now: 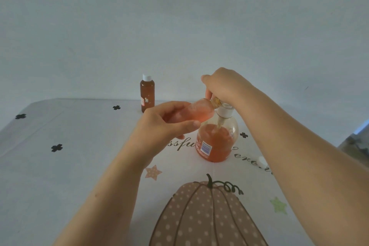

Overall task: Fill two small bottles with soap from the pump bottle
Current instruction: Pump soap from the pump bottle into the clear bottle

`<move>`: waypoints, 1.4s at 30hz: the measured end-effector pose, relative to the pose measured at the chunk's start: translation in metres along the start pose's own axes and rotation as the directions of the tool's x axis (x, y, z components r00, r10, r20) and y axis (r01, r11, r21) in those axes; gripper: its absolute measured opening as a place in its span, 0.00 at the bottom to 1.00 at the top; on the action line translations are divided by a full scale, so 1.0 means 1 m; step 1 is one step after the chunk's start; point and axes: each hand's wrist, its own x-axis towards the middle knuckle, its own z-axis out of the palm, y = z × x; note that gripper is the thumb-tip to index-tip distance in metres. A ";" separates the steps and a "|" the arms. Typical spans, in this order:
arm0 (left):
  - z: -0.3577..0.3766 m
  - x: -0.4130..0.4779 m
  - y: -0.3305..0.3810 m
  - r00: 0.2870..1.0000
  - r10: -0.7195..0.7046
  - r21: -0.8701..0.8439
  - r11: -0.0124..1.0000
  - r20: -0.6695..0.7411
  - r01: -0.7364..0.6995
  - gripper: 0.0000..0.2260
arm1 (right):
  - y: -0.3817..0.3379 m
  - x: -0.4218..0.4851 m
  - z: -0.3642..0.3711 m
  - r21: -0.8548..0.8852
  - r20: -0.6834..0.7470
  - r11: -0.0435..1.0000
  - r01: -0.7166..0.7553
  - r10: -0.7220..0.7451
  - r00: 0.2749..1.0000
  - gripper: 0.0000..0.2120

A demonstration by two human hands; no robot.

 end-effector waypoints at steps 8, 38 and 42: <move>0.003 -0.004 0.008 1.000 0.025 -0.006 1.000 -0.005 -0.025 0.14 | -0.002 -0.001 -0.006 -0.003 -0.008 1.000 0.018 -0.018 1.000 0.19; 0.007 -0.006 0.008 0.996 0.072 0.097 0.993 -0.045 -0.067 0.18 | -0.006 -0.006 -0.014 -0.082 -0.029 0.995 0.064 -0.066 0.997 0.20; 0.007 -0.005 0.007 0.997 0.069 0.101 0.993 -0.044 -0.065 0.18 | -0.006 -0.003 -0.011 -0.061 -0.016 0.997 0.045 -0.046 0.999 0.20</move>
